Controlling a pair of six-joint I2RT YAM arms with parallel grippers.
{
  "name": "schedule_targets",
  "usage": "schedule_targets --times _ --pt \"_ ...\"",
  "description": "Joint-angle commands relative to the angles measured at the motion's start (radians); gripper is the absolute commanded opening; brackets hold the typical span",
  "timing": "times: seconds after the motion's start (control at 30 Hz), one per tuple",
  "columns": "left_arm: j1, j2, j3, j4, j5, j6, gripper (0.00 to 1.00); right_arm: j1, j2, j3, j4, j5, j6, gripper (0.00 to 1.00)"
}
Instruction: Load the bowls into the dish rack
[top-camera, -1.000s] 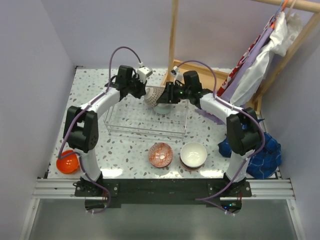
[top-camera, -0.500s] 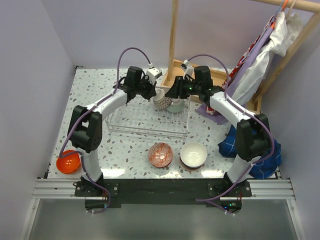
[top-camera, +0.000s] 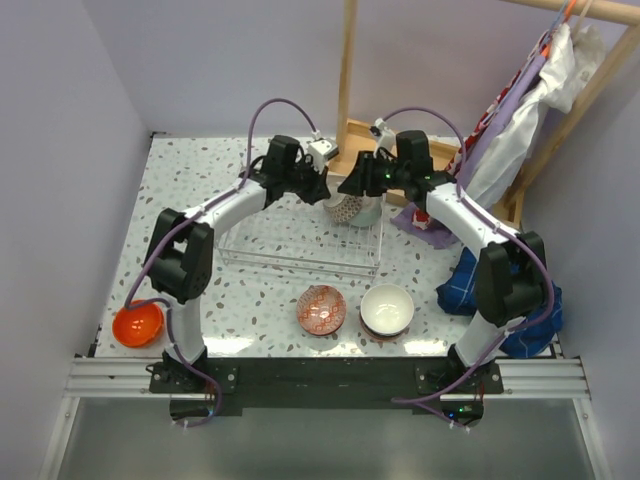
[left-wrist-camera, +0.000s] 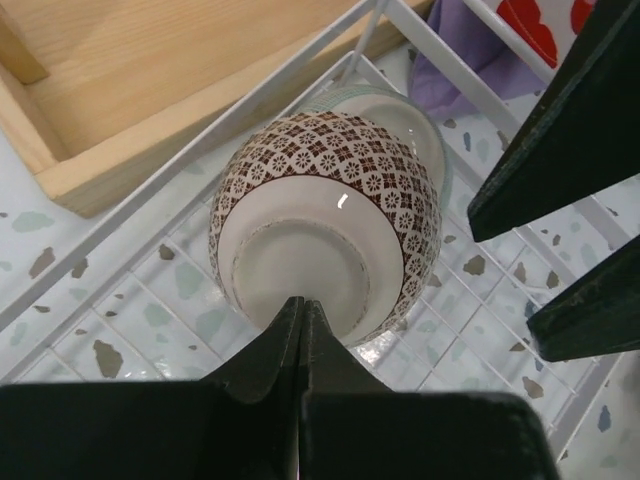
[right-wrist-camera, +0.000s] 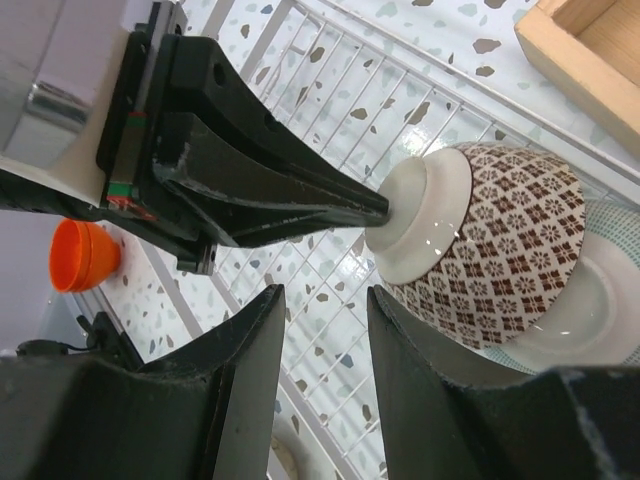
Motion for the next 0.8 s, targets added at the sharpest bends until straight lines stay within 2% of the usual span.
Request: schedule_targets --times 0.0,0.27,0.63,0.77 --pt "-0.03 0.002 0.007 -0.004 0.092 -0.044 0.0 -0.006 -0.07 0.022 -0.019 0.032 -0.051 0.43" --pt "-0.048 0.037 0.054 0.014 0.114 -0.061 0.0 -0.012 -0.103 0.04 -0.054 0.055 -0.105 0.43" --pt "-0.077 0.134 0.22 0.03 0.108 -0.11 0.0 -0.021 -0.135 0.026 -0.059 0.064 -0.111 0.43" --pt "-0.079 0.081 0.243 -0.009 0.079 -0.101 0.0 -0.023 -0.152 0.031 -0.07 0.052 -0.12 0.44"
